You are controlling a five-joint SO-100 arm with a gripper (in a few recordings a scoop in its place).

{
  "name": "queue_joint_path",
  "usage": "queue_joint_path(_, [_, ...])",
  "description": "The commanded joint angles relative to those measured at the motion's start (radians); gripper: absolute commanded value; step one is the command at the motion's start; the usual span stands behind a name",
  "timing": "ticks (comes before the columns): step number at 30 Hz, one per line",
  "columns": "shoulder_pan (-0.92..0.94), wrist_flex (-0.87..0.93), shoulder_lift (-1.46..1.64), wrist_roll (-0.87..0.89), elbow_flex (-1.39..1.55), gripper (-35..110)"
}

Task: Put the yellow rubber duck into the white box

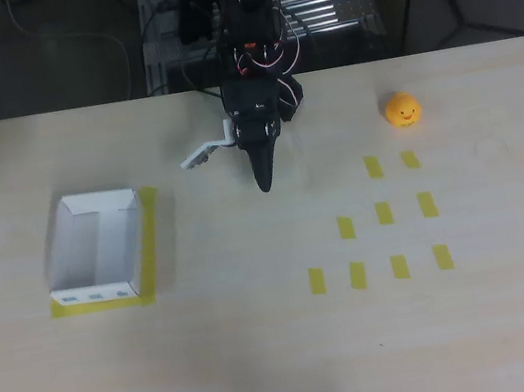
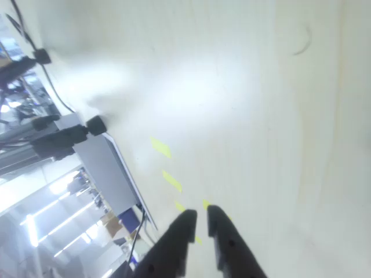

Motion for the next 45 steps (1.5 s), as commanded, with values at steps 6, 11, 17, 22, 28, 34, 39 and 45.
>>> queue_joint_path(6, [-0.044,0.061,-0.307,-0.011,-0.440,0])
queue_joint_path(11, [-0.078,0.160,-0.486,-0.011,-0.724,0])
queue_joint_path(17, [-0.147,0.267,-0.660,-0.012,-1.005,0])
queue_joint_path(22, [-0.216,0.311,-0.752,-0.083,-1.104,0])
queue_joint_path(28, [-0.296,0.322,-0.831,-0.238,-1.147,0])
queue_joint_path(34, [-0.383,0.328,-0.897,-0.463,-1.173,0])
queue_joint_path(39, [-0.483,0.367,-0.945,-0.537,-1.180,7])
queue_joint_path(45, [-0.580,0.383,-0.956,-0.561,-1.101,22])
